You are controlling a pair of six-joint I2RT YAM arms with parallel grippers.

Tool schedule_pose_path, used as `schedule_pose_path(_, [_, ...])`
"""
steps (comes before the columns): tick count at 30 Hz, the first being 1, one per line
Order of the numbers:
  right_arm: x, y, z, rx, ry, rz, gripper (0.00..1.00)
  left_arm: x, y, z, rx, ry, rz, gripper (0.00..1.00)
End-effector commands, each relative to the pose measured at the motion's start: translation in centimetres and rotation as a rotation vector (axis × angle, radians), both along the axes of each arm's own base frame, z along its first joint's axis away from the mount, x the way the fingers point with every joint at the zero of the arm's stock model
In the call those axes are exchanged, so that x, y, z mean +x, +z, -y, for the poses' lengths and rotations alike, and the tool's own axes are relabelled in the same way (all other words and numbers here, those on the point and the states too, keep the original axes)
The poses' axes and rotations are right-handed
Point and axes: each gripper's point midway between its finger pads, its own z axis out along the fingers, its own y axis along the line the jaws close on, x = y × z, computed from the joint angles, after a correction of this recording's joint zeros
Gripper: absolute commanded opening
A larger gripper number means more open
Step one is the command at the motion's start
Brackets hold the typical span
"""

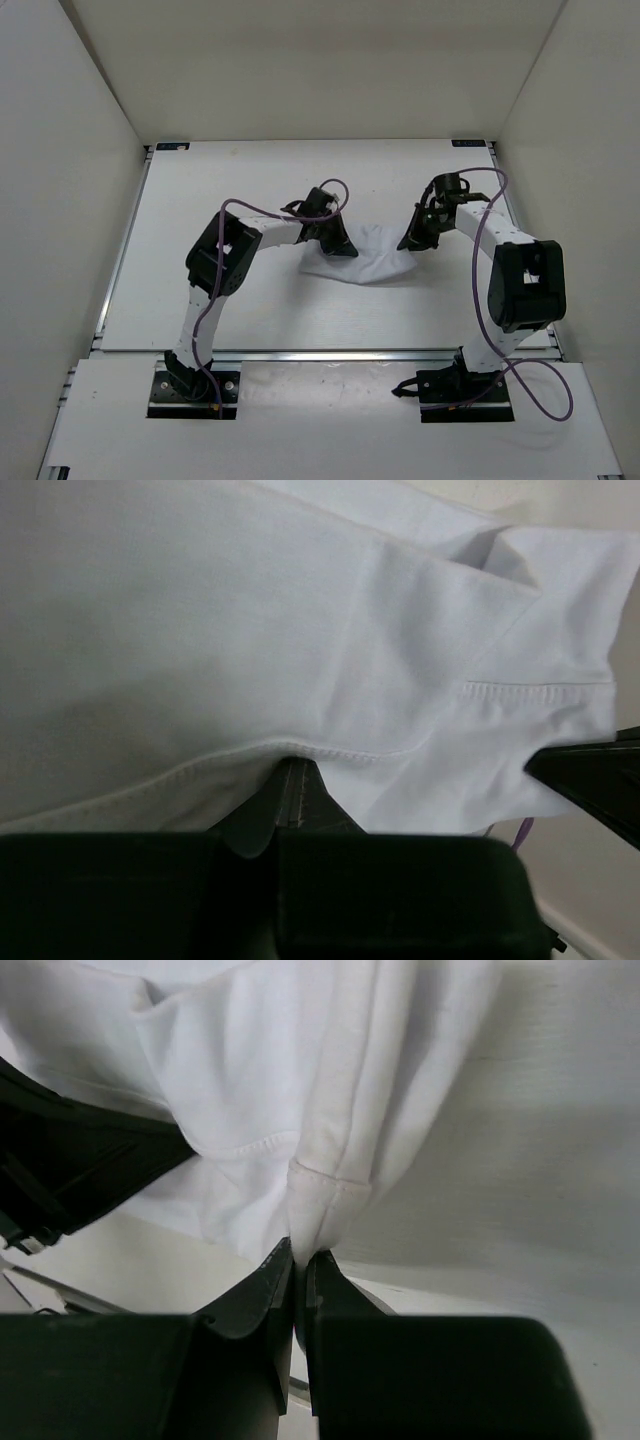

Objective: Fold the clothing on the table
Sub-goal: Fold the skirt

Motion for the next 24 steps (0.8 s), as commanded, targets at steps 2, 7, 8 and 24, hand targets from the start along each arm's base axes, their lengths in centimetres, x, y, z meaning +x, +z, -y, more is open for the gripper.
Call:
schedule_pose_path(2, [0.3, 1.8, -0.6, 0.033, 0.048, 0.023, 0.0, -3.5, -4.6, -7.0, 0.147, 0.156, -0.068, 0.0])
schedule_pose_path(7, [-0.5, -0.8, -0.9, 0.0, 0.07, -0.051, 0.0, -5.8, -4.1, -12.3, 0.16, 0.239, -0.053, 0.0])
schedule_pose_path(8, [-1.0, -1.9, -0.9, -0.005, 0.078, -0.079, 0.0, -5.8, -3.3, -12.6, 0.137, 0.239, -0.046, 0.0])
schedule_pose_path(24, [-3.1, -4.9, -2.3, 0.017, 0.11, -0.138, 0.0, -2.3, 5.6, -3.3, -0.133, 0.091, 0.069, 0.0])
